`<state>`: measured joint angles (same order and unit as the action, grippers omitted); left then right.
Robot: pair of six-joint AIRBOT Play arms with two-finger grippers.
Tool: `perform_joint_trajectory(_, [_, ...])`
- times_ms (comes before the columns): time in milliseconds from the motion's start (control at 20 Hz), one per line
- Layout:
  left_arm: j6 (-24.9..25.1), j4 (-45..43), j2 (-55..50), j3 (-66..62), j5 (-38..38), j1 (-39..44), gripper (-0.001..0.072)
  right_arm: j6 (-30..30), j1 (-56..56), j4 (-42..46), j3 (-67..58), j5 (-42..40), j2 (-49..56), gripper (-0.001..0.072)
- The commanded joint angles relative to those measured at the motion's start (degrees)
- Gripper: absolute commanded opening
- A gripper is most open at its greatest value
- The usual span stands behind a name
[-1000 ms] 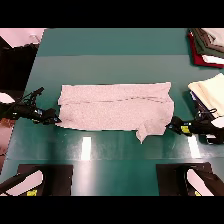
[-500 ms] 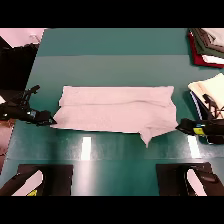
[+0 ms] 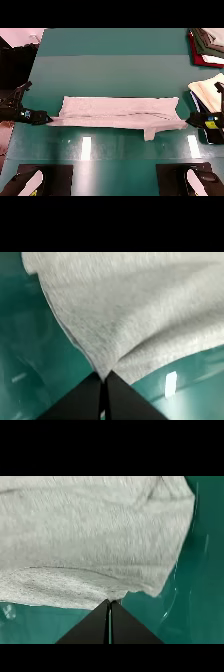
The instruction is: Fold the shirts.
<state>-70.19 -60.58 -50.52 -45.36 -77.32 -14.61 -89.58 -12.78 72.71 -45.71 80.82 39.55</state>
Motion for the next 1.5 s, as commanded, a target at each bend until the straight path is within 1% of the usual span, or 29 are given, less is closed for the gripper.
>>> perform_joint_trajectory(0, [-0.35,1.29,0.15,-0.04,10.14,0.00,0.0025,-0.15,5.16,0.59,-4.81,-6.40,8.44,0.0011])
perform_joint_trajectory(100, [-0.35,1.86,-0.17,-0.07,14.80,0.00,0.0025,-0.42,7.37,0.57,-7.61,-9.38,14.23,0.0011])
perform_joint_trajectory(200, [-0.26,2.60,-2.51,-0.07,16.72,0.00,0.0025,-0.44,8.46,0.57,-10.51,-11.26,19.37,0.0011])
perform_joint_trajectory(300, [1.42,3.96,-5.79,-0.11,19.04,0.00,0.0025,-0.44,8.72,0.48,-13.20,-11.80,23.82,0.0012])
perform_joint_trajectory(450, [1.68,5.51,-11.04,-0.11,22.95,0.00,0.0025,-0.44,8.72,0.46,-16.15,-11.78,29.73,0.0012])
perform_joint_trajectory(600, [2.36,6.49,-15.85,-0.11,26.16,0.00,0.0026,-0.44,8.72,0.37,-17.14,-13.16,33.55,0.0014])
perform_joint_trajectory(800, [8.57,13.16,-20.52,-0.50,28.24,0.00,0.0026,-0.44,8.72,0.31,-17.14,-16.39,36.02,0.0015])
perform_joint_trajectory(900, [8.70,14.19,-22.16,-1.84,28.89,0.00,0.0027,-0.44,8.72,0.28,-17.14,-18.27,36.11,0.0019])
perform_joint_trajectory(950, [8.70,14.43,-22.69,-2.67,28.89,0.00,0.0028,-0.44,8.72,0.28,-17.14,-19.06,36.06,0.0037])
perform_joint_trajectory(1000, [8.68,14.56,-23.02,-3.56,28.87,0.00,0.0146,-0.42,8.72,0.26,-17.14,-19.41,36.09,0.0183])
perform_joint_trajectory(1050, [8.09,14.58,-23.06,-4.52,28.89,0.00,0.0352,-0.42,8.66,0.26,-17.14,-19.23,36.06,0.0346])
perform_joint_trajectory(1100, [7.32,14.56,-23.04,-5.51,28.55,0.00,0.0387,-0.39,8.59,0.02,-17.14,-18.93,36.06,0.0390])
perform_joint_trajectory(1150, [7.34,14.51,-23.04,-6.58,27.71,0.00,0.0386,0.24,8.26,-1.14,-17.14,-17.94,36.06,0.0390])
perform_joint_trajectory(1250, [7.37,14.51,-23.04,-8.59,25.07,0.00,0.0385,5.42,6.19,-6.75,-17.14,-13.88,36.06,0.0390])
perform_joint_trajectory(1350, [7.34,14.58,-22.97,-10.12,20.81,0.00,0.0384,10.16,2.58,-11.91,-16.94,-8.76,36.06,0.0390])
perform_joint_trajectory(1400, [7.37,14.73,-22.97,-10.56,18.43,0.00,0.0324,11.76,0.46,-14.03,-16.37,-7.26,36.06,0.0390])
perform_joint_trajectory(1450, [7.48,14.75,-22.97,-10.64,16.48,0.00,0.0156,13.18,-2.27,-16.13,-15.43,-6.08,36.06,0.0390])
